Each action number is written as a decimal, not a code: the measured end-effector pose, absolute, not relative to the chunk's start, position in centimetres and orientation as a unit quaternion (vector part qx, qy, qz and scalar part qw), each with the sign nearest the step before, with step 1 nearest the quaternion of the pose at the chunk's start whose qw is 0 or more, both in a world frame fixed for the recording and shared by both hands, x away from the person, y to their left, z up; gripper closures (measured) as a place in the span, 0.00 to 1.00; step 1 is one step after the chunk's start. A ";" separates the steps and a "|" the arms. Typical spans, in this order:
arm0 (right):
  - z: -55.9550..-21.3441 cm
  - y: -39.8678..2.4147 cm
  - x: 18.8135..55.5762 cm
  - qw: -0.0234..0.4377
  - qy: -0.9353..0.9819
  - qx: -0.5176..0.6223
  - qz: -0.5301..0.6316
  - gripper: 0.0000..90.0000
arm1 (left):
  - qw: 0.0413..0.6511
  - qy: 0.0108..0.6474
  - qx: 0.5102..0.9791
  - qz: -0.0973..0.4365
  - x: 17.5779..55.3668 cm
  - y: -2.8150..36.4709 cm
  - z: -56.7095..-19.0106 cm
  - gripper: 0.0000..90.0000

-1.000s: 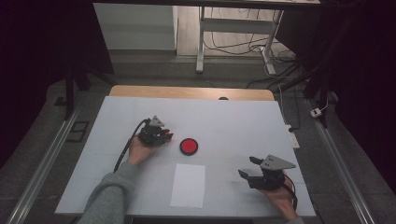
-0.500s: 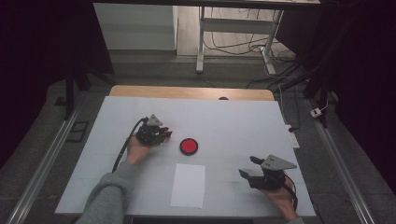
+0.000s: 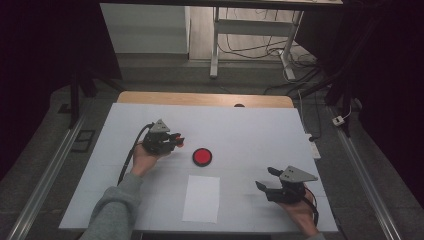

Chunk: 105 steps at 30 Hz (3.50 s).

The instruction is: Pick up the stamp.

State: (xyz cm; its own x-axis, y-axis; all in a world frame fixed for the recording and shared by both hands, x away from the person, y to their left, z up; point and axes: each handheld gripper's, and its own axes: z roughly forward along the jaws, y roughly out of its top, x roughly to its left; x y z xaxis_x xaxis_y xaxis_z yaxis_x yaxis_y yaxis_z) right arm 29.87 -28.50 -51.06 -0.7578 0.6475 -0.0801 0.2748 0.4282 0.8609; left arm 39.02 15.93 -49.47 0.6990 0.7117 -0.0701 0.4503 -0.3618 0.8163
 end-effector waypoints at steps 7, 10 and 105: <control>-51.1 -28.6 29.9 0.206 0.818 0.285 0.455 0.33 | 0.447 0.349 0.810 0.146 38.3 16.0 -48.7 0.80; -51.0 -28.6 29.9 0.206 0.819 0.284 0.454 0.33 | 0.453 0.346 0.809 0.146 37.8 16.1 -48.2 0.80; -50.9 -28.3 29.8 0.217 0.822 0.274 0.449 0.33 | 0.493 0.212 0.843 0.030 30.6 9.5 -46.5 0.80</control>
